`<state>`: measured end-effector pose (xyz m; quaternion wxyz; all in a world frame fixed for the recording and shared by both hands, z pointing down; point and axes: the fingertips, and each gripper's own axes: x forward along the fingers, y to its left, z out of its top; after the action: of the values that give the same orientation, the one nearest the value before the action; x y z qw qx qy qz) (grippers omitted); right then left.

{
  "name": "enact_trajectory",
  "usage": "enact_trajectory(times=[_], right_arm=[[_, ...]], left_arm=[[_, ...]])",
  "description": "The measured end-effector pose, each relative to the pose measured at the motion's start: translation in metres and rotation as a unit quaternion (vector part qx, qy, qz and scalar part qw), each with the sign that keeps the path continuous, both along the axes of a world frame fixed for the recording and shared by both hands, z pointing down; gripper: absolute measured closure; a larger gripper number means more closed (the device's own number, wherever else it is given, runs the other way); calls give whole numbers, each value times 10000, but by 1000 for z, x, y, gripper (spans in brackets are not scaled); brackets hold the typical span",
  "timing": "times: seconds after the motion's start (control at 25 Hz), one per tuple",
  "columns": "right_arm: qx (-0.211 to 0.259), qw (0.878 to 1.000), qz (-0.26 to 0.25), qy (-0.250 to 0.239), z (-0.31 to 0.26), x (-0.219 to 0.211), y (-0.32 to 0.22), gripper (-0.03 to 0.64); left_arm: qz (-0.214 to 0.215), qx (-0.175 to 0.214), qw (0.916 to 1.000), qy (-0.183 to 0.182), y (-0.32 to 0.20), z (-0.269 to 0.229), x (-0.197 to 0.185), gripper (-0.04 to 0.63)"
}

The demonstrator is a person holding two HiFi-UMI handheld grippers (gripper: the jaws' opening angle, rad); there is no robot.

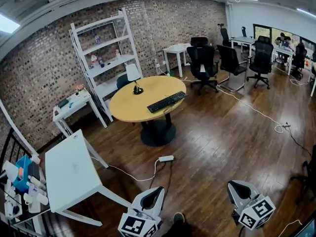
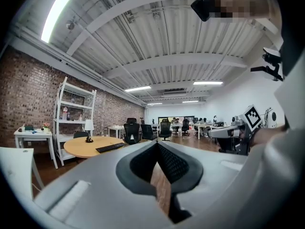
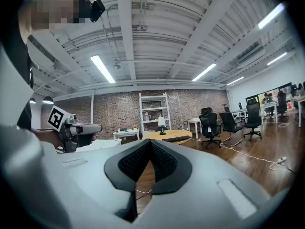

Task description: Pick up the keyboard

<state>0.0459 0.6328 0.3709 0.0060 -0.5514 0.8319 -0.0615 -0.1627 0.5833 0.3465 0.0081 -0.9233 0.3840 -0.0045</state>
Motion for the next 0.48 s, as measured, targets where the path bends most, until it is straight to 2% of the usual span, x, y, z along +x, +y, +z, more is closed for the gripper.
enact_trajectory(times=[0.48], right_arm=[[1, 9995, -23, 309, -18, -39, -148, 615]], left_arm=[[55, -23, 9998, 202, -148, -2, -42, 578]])
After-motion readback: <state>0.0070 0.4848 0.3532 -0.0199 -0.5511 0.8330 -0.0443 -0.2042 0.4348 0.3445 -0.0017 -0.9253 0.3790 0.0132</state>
